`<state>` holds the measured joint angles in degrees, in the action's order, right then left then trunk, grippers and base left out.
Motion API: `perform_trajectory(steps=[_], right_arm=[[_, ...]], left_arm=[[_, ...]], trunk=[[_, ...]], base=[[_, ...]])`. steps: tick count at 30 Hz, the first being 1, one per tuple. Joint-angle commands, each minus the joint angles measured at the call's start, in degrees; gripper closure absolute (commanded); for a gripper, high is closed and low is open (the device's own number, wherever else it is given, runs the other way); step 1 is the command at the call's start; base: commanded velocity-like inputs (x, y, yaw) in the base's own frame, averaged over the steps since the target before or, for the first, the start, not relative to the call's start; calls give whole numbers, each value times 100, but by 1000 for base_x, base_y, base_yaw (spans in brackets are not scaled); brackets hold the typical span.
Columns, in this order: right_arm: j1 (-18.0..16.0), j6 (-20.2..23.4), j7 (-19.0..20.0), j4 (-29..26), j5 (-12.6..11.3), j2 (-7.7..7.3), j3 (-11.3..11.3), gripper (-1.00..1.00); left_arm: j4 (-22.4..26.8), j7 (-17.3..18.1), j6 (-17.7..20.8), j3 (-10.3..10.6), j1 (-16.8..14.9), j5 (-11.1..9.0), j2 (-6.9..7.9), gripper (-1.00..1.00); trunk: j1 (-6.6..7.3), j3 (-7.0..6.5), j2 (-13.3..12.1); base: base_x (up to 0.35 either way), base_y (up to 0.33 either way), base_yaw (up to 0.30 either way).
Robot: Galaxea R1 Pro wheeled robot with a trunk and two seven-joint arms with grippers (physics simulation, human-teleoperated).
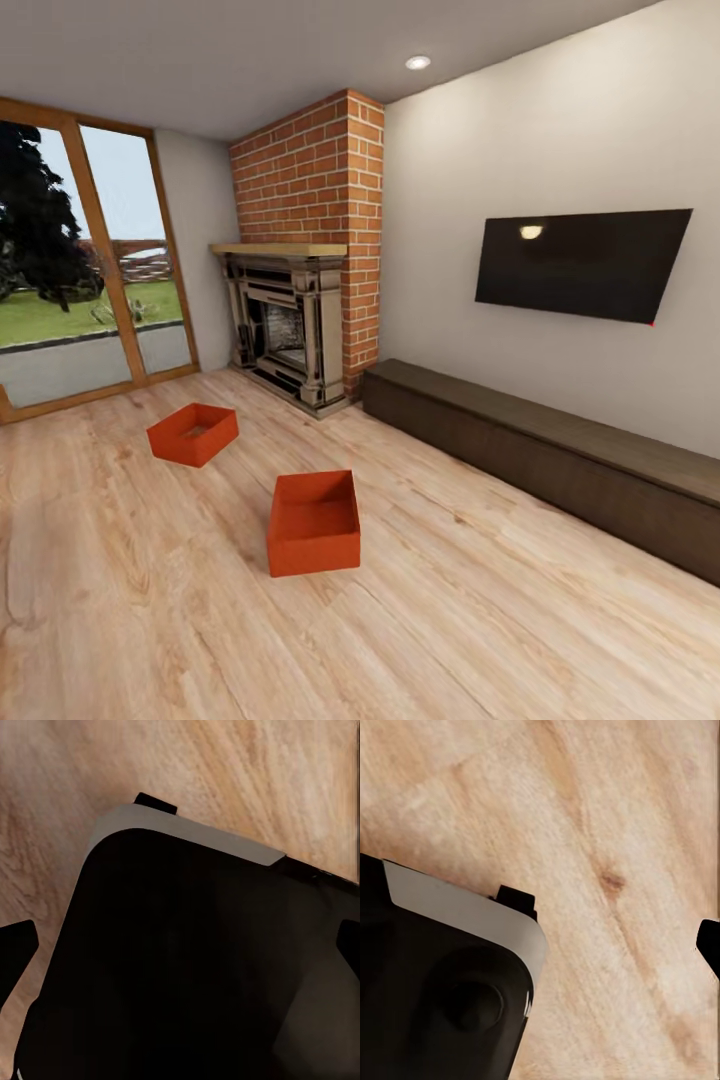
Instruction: Move the two storage containers from the living room to the garage. In the garage, place one container on the floor and stack the other container on top of it (either order is fine).
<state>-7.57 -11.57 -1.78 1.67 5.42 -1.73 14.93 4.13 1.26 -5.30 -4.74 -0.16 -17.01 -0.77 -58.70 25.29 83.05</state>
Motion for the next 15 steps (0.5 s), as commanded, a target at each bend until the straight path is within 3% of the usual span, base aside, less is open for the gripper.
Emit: perform_trajectory(steps=[1, 4, 10, 15], right_arm=[[-8, -30, -19, 18, 56, 6, -5, -100], [-8, -36, -23, 18, 49, 12, -7, -100], [-8, -38, -24, 18, 38, -1, -7, -100], [-8, -38, -24, 18, 41, -3, -7, -100]], left_arm=[[0, 14, -12, -44, -2, -9, -2, -100], [0, 14, -14, -44, -2, -6, -2, -100], [0, 13, -15, -44, -2, -7, -2, -100], [0, 14, -15, -44, -2, -8, -2, -100]], trunk=[[-3, 6, 3], [-3, 6, 3], [-3, 6, 3], [-3, 6, 3]], base=[[322, 0, 0], [322, 0, 86], [322, 0, 237], [322, 0, 79]])
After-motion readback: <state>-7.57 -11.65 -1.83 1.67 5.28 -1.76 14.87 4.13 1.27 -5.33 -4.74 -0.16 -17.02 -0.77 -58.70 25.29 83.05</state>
